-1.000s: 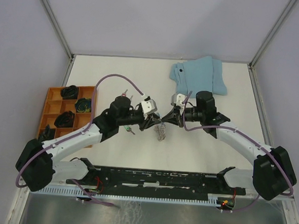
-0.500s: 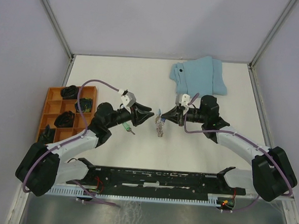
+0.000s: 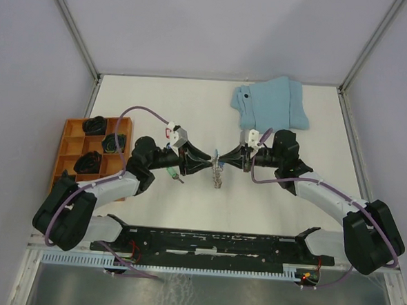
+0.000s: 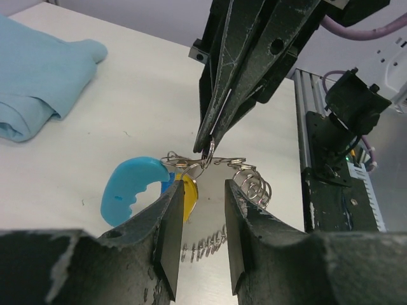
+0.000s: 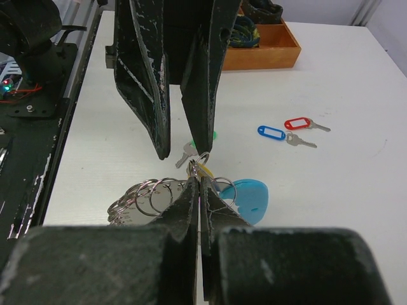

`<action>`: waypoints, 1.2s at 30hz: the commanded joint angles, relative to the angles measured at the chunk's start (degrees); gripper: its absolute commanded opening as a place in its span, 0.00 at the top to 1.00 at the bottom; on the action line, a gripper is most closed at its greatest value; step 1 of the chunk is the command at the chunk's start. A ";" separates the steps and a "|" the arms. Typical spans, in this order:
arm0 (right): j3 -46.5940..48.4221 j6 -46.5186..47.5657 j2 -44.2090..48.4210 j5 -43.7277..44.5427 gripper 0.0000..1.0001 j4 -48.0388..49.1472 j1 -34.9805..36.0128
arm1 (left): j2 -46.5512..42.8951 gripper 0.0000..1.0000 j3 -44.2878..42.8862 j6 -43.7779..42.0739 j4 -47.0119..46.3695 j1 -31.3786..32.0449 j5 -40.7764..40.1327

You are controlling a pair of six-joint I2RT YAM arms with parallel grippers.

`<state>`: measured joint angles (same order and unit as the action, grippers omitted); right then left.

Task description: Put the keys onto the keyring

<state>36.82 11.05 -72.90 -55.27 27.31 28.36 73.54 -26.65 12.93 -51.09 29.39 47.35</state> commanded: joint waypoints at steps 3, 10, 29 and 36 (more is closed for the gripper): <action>1.43 3.45 2.27 -4.96 0.99 0.80 -0.30 | 3.46 0.63 -4.15 -5.89 0.29 -1.67 11.71; 1.74 5.51 2.24 -6.73 0.99 -0.59 -0.29 | 4.01 0.63 -6.58 -12.06 5.65 -2.13 14.77; 2.21 5.63 2.71 -7.86 0.99 -0.72 -0.17 | 7.99 0.94 -9.97 -8.40 6.18 -1.58 19.53; 0.10 -1.24 2.62 -6.93 0.99 10.69 -0.23 | 11.66 0.97 -9.99 -3.17 6.09 -0.03 19.09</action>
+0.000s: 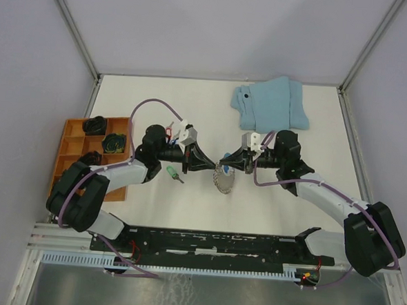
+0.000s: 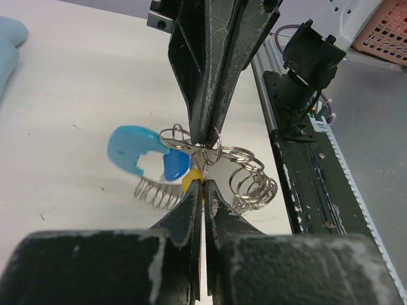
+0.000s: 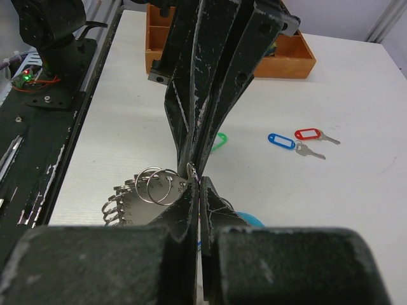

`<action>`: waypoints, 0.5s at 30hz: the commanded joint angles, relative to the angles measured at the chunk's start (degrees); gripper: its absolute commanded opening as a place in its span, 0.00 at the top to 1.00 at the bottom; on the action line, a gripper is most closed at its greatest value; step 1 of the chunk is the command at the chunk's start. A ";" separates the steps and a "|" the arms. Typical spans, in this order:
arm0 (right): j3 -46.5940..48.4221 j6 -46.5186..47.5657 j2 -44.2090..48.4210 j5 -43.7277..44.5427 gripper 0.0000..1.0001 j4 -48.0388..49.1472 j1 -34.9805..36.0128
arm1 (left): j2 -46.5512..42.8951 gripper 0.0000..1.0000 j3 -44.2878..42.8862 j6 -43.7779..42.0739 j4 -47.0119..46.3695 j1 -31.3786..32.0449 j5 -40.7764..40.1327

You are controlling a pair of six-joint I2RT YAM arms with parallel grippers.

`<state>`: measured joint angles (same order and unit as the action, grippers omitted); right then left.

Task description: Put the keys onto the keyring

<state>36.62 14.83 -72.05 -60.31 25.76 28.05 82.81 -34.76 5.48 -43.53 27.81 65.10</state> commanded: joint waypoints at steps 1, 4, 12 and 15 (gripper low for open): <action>0.17 -5.67 1.68 -1.78 0.99 13.40 0.13 | 2.85 0.97 -1.96 4.74 -1.47 2.10 1.34; -0.66 -8.32 1.22 -1.01 0.99 18.30 0.15 | 3.52 0.97 -2.10 5.14 -1.47 3.47 0.95; -0.97 -10.15 -1.16 -0.37 0.99 21.42 2.09 | 3.23 0.91 -2.99 6.19 -3.28 6.10 -2.14; -1.65 -9.80 -0.89 1.39 1.00 20.92 2.09 | 0.00 0.83 -0.31 5.76 -5.50 6.04 -5.41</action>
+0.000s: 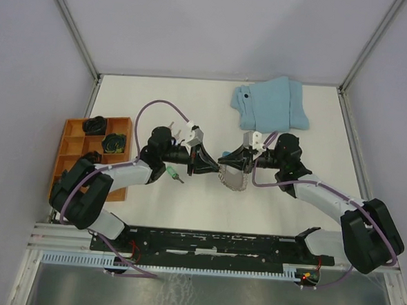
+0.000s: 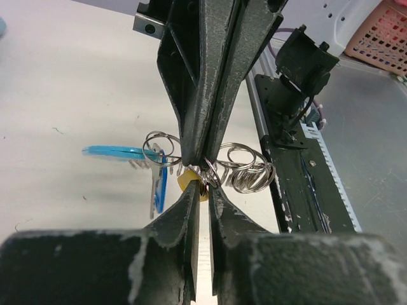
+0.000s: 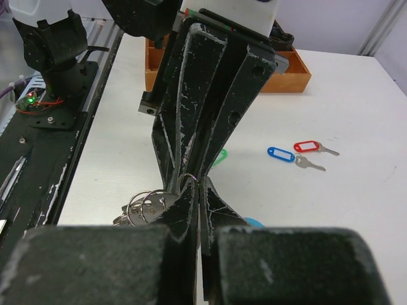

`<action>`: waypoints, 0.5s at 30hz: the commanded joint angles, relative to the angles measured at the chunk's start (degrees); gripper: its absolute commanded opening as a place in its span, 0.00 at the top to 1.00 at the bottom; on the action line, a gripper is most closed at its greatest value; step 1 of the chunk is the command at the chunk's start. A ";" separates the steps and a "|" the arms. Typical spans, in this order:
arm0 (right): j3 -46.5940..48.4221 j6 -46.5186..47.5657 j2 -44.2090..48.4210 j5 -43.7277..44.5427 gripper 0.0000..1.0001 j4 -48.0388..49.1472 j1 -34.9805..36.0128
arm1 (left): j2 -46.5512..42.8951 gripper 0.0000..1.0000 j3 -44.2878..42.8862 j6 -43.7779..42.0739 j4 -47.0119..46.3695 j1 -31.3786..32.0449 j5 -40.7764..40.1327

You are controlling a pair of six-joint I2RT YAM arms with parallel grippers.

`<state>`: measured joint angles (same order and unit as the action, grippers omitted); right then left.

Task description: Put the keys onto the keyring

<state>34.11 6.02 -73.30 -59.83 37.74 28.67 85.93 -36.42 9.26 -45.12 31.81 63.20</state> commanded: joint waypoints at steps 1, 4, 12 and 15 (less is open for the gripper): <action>0.87 -0.24 0.75 1.44 1.00 7.66 1.45 | -4.56 0.80 2.17 0.94 -3.53 2.04 -5.04; 1.33 3.28 2.21 3.24 1.00 1.02 1.48 | -8.93 0.75 4.89 -2.61 -1.35 2.02 -9.64; 1.81 5.02 2.62 4.76 0.99 -4.20 1.41 | -17.99 0.66 11.59 -6.67 -1.94 2.09 -18.04; 2.24 4.99 2.16 4.65 0.99 -4.60 1.41 | -17.84 0.65 11.07 -5.30 -2.02 2.34 -18.19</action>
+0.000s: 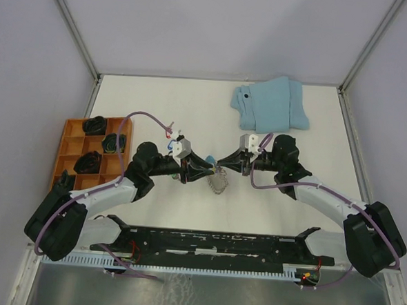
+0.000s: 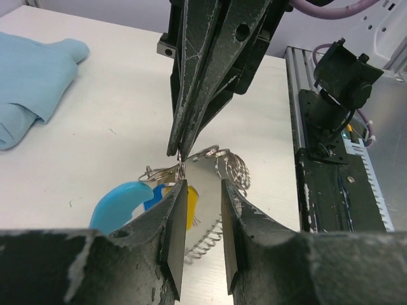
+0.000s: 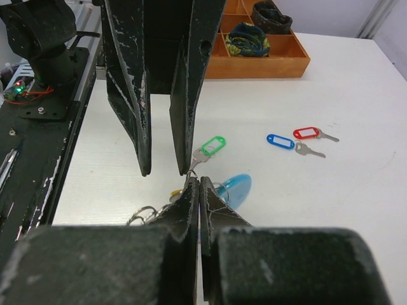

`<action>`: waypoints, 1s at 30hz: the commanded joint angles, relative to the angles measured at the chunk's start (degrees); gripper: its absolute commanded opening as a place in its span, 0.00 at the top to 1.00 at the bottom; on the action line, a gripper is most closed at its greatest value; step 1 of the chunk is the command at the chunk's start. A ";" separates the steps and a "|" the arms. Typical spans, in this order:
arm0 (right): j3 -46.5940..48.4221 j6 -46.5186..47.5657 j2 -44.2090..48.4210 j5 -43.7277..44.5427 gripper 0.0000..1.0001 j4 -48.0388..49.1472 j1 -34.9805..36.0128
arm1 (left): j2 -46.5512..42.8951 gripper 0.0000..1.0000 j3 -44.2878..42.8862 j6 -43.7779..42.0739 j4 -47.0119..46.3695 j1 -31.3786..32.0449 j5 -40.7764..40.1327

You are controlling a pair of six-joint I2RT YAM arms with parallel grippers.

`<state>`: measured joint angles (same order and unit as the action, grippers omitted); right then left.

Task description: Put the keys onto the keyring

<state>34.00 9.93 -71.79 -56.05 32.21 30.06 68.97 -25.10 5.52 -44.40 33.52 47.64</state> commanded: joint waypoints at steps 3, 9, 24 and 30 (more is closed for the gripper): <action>2.77 0.71 0.43 1.02 0.99 0.76 0.07 | 0.42 0.64 -1.59 -0.48 -2.34 1.01 -2.38; 2.93 0.70 0.33 0.85 0.99 0.14 0.03 | 2.27 0.65 -3.04 1.59 -3.16 1.37 -3.15; 3.09 0.81 0.44 0.41 0.99 -0.12 0.04 | 0.74 0.69 -4.01 -0.20 0.23 1.38 -6.97; 3.23 0.59 0.51 0.03 0.99 -0.18 0.00 | 3.34 0.73 -5.94 0.89 -0.35 1.38 -1.96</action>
<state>34.17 10.55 -71.85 -54.89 29.04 30.00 71.13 -27.90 5.72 -42.48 34.63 41.93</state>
